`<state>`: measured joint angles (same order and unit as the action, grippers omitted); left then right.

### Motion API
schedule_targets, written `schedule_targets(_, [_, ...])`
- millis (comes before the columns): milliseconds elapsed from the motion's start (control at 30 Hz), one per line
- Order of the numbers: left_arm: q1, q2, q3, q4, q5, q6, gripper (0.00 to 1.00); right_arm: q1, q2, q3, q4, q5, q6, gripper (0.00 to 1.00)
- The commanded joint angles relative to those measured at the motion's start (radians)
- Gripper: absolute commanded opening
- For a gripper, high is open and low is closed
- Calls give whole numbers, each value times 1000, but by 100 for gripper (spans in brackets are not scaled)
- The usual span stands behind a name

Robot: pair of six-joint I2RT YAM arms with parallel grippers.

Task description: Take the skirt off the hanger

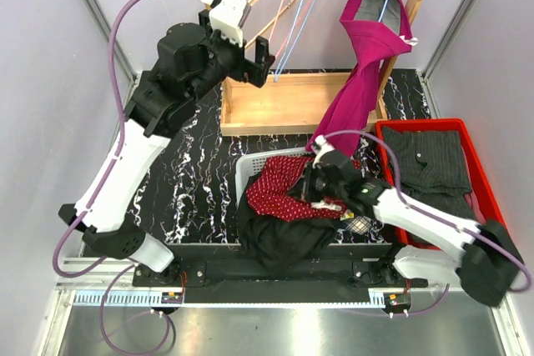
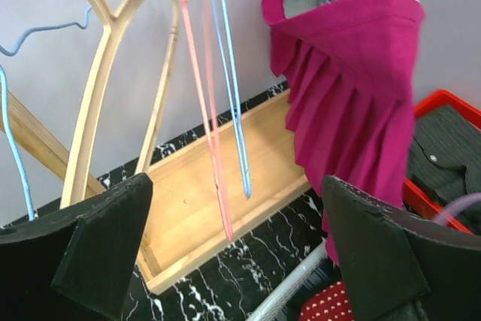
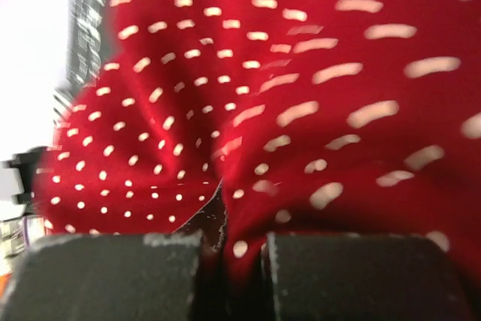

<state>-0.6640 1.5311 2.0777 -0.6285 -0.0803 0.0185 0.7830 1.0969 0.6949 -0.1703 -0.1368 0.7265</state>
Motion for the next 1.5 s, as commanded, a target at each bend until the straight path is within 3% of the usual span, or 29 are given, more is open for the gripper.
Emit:
schedule_targets(0, [-37, -29, -42, -17, 22, 44, 99, -4, 176, -41, 86, -174, 177, 0])
schedule_targets(200, [-86, -3, -24, -28, 1, 69, 99, -4, 452, -12, 23, -236, 202, 0])
schedule_targets(233, [-88, 6, -21, -28, 1, 72, 99, -4, 460, -20, 14, -225, 197, 5])
schedule_targets(300, [-92, 6, -15, -33, 5, 74, 99, -4, 442, -17, -42, -177, 173, 26])
schedule_targets(367, [-94, 6, -16, -36, 10, 74, 99, -4, 391, -2, -96, -137, 154, 36])
schedule_targets(400, [-94, 6, -19, -37, 10, 74, 99, -5, 371, 8, -148, -97, 133, 49])
schedule_targets(467, [-94, 6, -16, -37, 13, 74, 99, -4, 307, 54, -196, -57, 107, 57])
schedule_targets(567, [-95, 8, -1, -37, 10, 77, 99, -5, 229, 199, -339, -12, 13, 95])
schedule_targets(600, [-95, 8, 5, -36, 5, 77, 99, -4, 215, 310, -433, 3, -43, 100])
schedule_targets(867, [-94, -9, 32, -33, -59, 103, 99, -4, 265, 940, -909, 130, -268, 100])
schedule_targets(1000, [-94, -37, 4, -34, -78, 115, 99, -4, 317, 1297, -1041, 327, -340, 100])
schedule_targets(1200, [-94, -58, -2, -37, -78, 112, 99, -108, 527, 1765, -1037, 538, -478, 100])
schedule_targets(1267, [-94, -74, -14, -37, -81, 115, 99, -205, 613, 1968, -1020, 606, -535, 100])
schedule_targets(1367, [-94, -100, -45, -39, -95, 127, 99, -376, 673, 2009, -914, 548, -483, 93])
schedule_targets(1400, [-94, -106, -54, -39, -99, 135, 99, -392, 676, 1996, -881, 580, -477, 84])
schedule_targets(1467, [-94, -123, -79, -39, -107, 143, 99, -410, 666, 1906, -755, 592, -484, 79])
